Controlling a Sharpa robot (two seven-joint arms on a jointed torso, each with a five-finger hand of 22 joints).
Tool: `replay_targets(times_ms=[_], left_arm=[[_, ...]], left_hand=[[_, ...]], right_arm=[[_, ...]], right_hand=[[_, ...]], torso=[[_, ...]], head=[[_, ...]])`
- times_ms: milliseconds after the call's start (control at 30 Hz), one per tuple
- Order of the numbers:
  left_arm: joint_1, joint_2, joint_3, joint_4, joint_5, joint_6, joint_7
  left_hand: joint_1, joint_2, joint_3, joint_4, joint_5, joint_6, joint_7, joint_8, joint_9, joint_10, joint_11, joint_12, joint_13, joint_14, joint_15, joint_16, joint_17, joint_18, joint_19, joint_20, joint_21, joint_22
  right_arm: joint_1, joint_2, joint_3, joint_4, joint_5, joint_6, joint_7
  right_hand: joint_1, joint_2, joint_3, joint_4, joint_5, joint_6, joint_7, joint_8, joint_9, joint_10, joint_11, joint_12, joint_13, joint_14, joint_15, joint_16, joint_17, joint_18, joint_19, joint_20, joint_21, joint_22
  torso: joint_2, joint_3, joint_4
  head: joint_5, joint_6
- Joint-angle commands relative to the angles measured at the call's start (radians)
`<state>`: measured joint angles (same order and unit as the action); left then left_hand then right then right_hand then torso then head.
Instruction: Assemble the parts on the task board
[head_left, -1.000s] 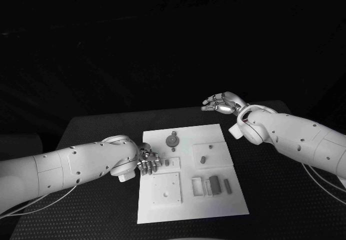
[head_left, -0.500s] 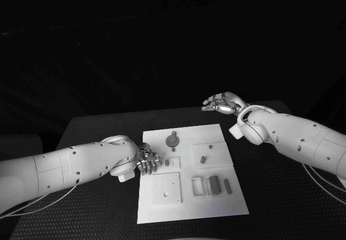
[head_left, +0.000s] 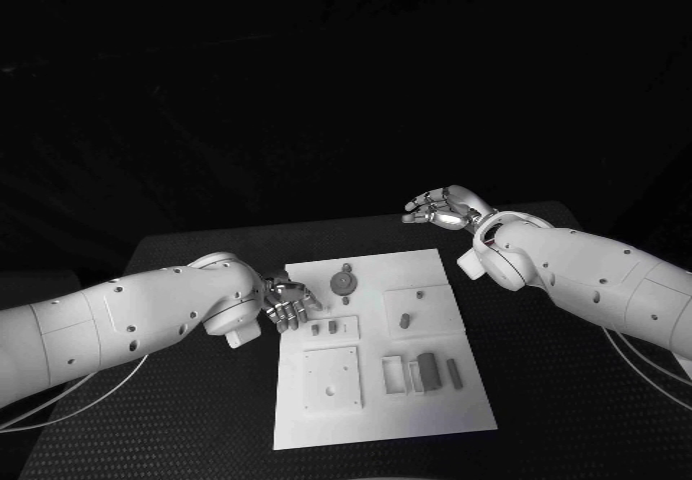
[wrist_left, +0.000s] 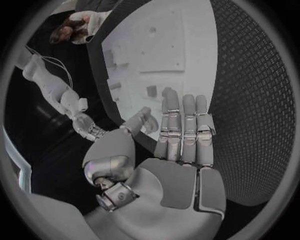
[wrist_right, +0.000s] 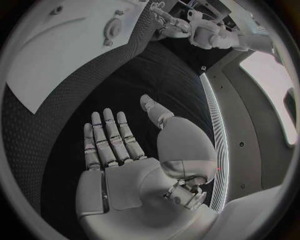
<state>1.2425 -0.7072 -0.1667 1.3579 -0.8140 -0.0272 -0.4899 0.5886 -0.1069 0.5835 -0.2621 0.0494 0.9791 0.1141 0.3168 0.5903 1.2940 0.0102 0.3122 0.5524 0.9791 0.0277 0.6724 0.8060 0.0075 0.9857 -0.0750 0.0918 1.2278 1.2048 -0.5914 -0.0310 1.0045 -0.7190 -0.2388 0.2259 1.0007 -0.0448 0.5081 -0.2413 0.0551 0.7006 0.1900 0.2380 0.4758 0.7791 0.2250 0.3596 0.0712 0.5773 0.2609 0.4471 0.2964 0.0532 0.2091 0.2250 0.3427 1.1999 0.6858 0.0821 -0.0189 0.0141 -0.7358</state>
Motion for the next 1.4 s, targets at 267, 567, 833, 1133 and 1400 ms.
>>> replay_targets(times_ms=[267, 567, 833, 1133, 1400], left_arm=[[0.031, 0.021, 0.003, -0.023, -0.023, -0.169, 0.25], [0.009, 0.096, -0.042, -0.075, -0.308, -0.355, 0.422], [-0.013, 0.132, -0.068, -0.114, -0.493, -0.402, 0.471], [-0.044, 0.155, -0.071, -0.144, -0.533, -0.412, 0.485], [-0.052, 0.166, -0.071, -0.146, -0.598, -0.378, 0.469]], left_hand=[[-0.005, -0.02, -0.01, 0.0, -0.003, -0.016, 0.007, -0.009, -0.003, -0.01, 0.004, -0.004, -0.002, -0.009, 0.003, -0.004, -0.001, -0.003, -0.007, 0.002, -0.004, -0.001], [0.363, -0.027, 0.133, -0.007, 0.046, -0.073, 0.013, -0.031, -0.008, -0.179, 0.051, -0.088, -0.035, -0.017, -0.052, 0.009, 0.005, 0.049, -0.036, 0.006, -0.012, 0.008], [0.363, -0.027, 0.133, -0.007, 0.046, -0.073, 0.013, -0.031, -0.008, -0.179, 0.051, -0.088, -0.035, -0.017, -0.052, 0.009, 0.005, 0.049, -0.036, 0.006, -0.012, 0.008], [0.574, -0.043, 0.037, -0.028, 0.062, -0.058, 0.034, -0.016, -0.003, -0.144, 0.082, -0.127, -0.082, 0.047, -0.016, 0.051, -0.02, 0.023, 0.053, 0.006, 0.009, 0.011], [0.584, -0.038, 0.004, -0.029, 0.062, -0.029, 0.025, -0.008, -0.008, -0.111, 0.075, -0.147, -0.109, 0.041, -0.013, 0.058, -0.05, 0.01, 0.06, -0.002, -0.015, -0.006]], right_arm=[[0.0, -0.001, 0.0, 0.0, -0.005, 0.011, 0.008], [0.0, 0.004, 0.0, -0.009, -0.005, 0.012, 0.009], [-0.001, 0.006, 0.0, -0.012, -0.005, 0.013, 0.009], [-0.001, 0.006, 0.001, -0.01, -0.005, 0.014, 0.009], [-0.001, 0.004, 0.001, -0.009, -0.005, 0.014, 0.01]], right_hand=[[0.002, -0.012, -0.003, 0.002, -0.005, -0.007, 0.044, 0.003, -0.001, -0.002, 0.001, -0.003, -0.002, -0.009, 0.002, -0.005, 0.001, -0.016, -0.005, 0.0, -0.006, 0.001], [0.002, -0.012, -0.003, 0.002, -0.005, -0.007, 0.044, 0.003, -0.001, -0.002, 0.001, -0.003, -0.002, -0.009, 0.002, -0.005, 0.001, -0.016, -0.005, 0.0, -0.006, 0.001], [0.002, -0.012, -0.003, 0.002, -0.005, -0.007, 0.044, 0.003, -0.001, -0.002, 0.001, -0.003, -0.002, -0.009, 0.002, -0.005, 0.001, -0.016, -0.005, 0.0, -0.006, 0.001], [0.002, -0.011, -0.003, 0.002, -0.005, -0.007, 0.044, 0.003, -0.001, -0.002, 0.001, -0.003, -0.002, -0.009, 0.002, -0.005, 0.002, -0.016, -0.004, 0.0, -0.006, 0.001], [0.002, -0.011, -0.003, 0.002, -0.005, -0.008, 0.044, 0.003, -0.002, -0.002, 0.001, -0.003, -0.002, -0.008, 0.002, -0.005, 0.002, -0.016, -0.004, 0.0, -0.006, 0.002]], torso=[[0.0, 0.0005, 0.0003], [0.002, -0.0005, -0.0002], [0.002, 0.001, -0.0015], [0.001, 0.0001, 0.0005], [0.001, 0.0001, 0.0002]], head=[[-0.001, 0.01], [-0.004, 0.02], [-0.008, 0.024], [-0.01, 0.026], [-0.016, 0.026]])
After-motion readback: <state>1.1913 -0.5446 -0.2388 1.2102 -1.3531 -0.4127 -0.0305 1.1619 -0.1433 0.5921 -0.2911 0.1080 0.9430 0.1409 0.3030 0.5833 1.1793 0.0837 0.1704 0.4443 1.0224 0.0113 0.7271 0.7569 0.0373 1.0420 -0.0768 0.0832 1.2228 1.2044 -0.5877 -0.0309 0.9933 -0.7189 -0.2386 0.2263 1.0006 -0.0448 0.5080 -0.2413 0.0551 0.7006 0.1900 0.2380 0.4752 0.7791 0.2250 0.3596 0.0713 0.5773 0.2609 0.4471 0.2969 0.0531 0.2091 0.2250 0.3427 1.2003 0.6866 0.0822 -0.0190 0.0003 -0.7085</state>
